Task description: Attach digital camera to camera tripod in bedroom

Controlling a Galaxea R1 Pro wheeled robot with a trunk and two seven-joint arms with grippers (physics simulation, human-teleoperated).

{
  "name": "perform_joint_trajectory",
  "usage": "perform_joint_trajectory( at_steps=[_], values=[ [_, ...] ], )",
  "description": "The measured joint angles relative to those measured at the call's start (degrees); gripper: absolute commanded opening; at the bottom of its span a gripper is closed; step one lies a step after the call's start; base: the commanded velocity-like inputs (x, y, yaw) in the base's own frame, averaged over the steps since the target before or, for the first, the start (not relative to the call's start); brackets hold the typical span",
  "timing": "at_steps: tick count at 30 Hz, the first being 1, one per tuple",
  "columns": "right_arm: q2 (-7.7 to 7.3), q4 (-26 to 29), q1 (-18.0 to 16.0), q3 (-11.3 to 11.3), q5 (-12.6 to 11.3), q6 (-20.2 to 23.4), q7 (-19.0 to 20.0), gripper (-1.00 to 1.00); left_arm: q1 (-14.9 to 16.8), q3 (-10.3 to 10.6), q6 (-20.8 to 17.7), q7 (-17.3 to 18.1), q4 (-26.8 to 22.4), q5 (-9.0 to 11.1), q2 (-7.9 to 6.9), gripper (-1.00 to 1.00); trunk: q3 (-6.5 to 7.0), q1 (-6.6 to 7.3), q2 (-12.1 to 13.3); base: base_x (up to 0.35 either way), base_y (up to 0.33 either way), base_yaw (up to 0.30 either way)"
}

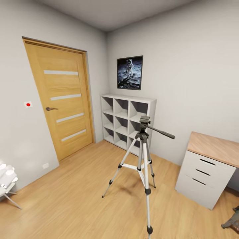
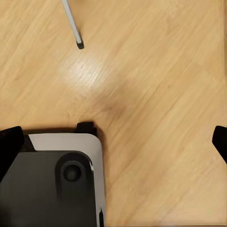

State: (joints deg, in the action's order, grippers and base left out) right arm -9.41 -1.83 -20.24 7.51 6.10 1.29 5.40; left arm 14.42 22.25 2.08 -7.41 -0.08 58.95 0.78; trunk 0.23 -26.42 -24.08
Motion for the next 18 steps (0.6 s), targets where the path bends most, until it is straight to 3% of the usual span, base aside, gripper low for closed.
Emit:
perform_joint_trajectory(
  at_steps=[18],
  values=[
    [0.18,0.0,0.0,0.0,0.15,0.03,0.12,1.0,0.0,-0.03,-0.02,0.0,0.0,-0.03,-0.02,-1.0,0.44,0.01,-0.01,0.094,0.0,-0.277]
  ],
)
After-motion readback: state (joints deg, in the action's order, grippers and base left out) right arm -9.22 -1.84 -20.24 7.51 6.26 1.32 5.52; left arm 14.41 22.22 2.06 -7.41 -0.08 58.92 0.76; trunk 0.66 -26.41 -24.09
